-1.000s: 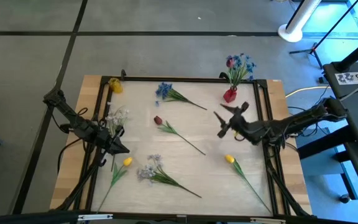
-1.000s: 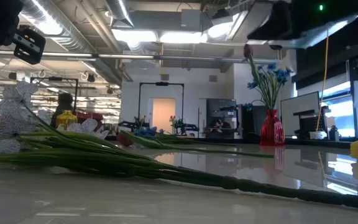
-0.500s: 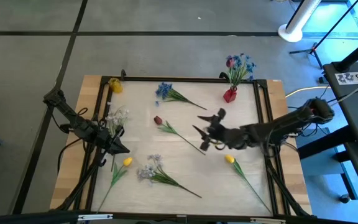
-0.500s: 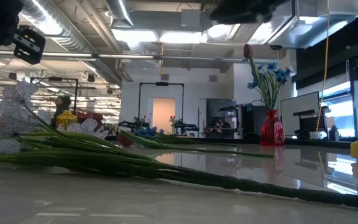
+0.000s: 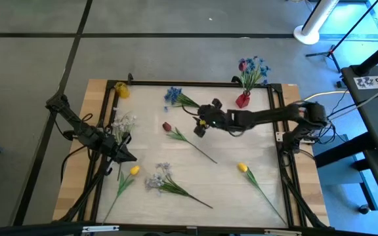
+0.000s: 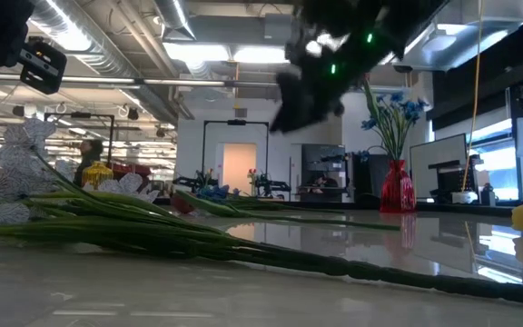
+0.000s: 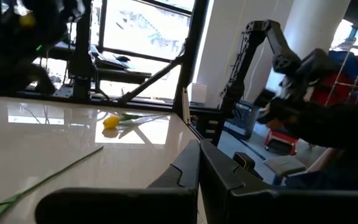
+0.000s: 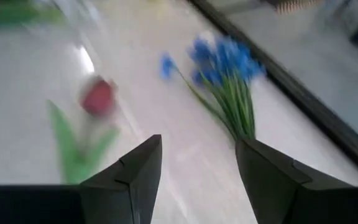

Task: Sort flowers into vase by color
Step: Put the blue flower into the red vase

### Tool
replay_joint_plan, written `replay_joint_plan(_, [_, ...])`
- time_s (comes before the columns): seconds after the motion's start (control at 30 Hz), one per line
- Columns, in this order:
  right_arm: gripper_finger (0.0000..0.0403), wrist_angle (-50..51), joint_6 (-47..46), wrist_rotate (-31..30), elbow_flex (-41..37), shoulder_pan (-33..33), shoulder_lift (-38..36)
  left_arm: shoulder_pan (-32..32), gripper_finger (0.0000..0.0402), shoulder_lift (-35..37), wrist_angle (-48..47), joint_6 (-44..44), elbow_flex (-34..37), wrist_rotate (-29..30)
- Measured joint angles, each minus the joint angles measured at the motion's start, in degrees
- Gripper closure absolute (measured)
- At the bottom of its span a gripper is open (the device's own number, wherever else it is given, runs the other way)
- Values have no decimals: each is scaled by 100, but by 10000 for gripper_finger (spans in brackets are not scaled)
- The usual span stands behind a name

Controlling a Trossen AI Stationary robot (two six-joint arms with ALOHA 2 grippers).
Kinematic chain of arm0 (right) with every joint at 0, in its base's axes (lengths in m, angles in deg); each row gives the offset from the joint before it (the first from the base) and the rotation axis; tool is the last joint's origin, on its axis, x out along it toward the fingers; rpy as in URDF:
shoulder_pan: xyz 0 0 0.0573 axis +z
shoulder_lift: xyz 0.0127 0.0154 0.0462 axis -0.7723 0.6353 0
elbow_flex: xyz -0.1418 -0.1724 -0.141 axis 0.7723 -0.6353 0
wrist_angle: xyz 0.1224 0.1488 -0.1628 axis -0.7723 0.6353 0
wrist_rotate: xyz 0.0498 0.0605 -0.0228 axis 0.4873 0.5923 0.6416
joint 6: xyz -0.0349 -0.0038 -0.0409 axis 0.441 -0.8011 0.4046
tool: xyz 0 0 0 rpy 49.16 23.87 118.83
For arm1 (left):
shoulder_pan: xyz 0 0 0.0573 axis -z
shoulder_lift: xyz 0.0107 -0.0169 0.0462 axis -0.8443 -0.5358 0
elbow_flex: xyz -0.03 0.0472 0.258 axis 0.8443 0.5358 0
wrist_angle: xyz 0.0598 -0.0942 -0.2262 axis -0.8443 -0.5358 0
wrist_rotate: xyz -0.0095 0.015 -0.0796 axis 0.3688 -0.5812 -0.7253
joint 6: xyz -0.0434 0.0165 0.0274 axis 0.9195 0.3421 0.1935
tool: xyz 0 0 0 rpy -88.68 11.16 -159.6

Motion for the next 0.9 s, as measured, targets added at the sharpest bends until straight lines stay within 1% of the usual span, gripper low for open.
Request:
replay_joint_plan(0.13, [198,314,-75,11,3,-382,344,-1,401,0,1,0,0,-1])
replay_joint_plan(0.2, [198,317,-87,10,2,-537,519,1,401,0,-4,0,0,-1])
replay_joint_plan(0.43, [198,490,-181,8,2,-889,963,-1,401,0,-3,0,0,-1])
replay_joint_plan(0.63, [198,893,-387,26,13,-1054,1299,0,401,0,-2,0,0,-1])
replay_joint_plan(0.8, [200,1020,-516,122,31,-1078,1344,-1,401,0,-2,0,0,-1])
replay_joint_plan(0.9, [217,1041,-523,186,27,-1078,1327,1,401,0,-2,0,0,-1])
